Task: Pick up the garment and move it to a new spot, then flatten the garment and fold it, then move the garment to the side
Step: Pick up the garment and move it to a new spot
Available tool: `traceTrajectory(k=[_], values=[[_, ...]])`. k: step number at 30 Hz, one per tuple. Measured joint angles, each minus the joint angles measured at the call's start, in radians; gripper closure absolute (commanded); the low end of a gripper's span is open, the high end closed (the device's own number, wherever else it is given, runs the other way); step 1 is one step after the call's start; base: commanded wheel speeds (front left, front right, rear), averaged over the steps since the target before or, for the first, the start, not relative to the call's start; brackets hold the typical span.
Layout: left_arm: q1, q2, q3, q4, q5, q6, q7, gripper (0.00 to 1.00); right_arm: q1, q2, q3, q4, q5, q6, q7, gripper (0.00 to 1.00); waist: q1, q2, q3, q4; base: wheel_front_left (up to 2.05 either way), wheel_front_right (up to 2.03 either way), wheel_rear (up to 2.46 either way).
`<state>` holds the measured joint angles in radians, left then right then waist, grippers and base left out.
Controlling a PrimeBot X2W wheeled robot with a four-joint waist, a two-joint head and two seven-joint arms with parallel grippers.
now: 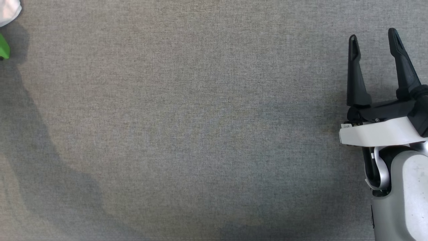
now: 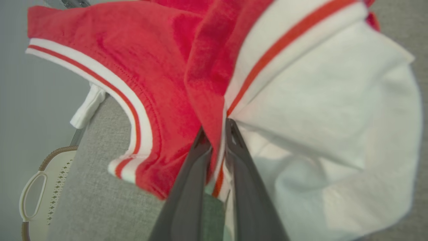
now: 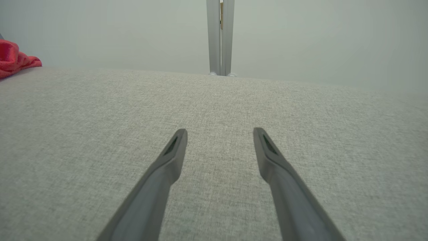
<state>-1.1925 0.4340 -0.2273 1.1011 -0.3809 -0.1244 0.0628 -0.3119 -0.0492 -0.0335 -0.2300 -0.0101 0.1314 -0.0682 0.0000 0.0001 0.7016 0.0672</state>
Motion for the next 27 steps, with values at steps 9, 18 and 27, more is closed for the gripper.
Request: traceTrajectory(k=[9, 18, 27], values=[[-0.008, 0.032, -0.049, 0.013, 0.026, -0.003, -0.067, 1.00, -0.002, 0.000, 0.010, 0.073, 0.032, 0.000, -0.050, 0.00, 0.0001, -0.0001, -0.076, 0.001, 0.00, 0.00, 0.00], [-0.054, 0.060, -0.203, -0.091, 0.050, -0.004, -0.061, 1.00, 0.014, 0.000, 0.018, 0.214, 0.096, 0.000, -0.115, 0.00, 0.0000, 0.0000, -0.225, -0.019, 0.00, 0.00, 0.00], [-0.080, 0.062, -0.424, -0.312, -0.075, -0.005, -0.016, 1.00, 0.081, 0.000, -0.002, 0.339, 0.150, 0.000, -0.163, 0.00, 0.0000, 0.0000, -0.405, -0.069, 0.00, 0.00, 0.00]])
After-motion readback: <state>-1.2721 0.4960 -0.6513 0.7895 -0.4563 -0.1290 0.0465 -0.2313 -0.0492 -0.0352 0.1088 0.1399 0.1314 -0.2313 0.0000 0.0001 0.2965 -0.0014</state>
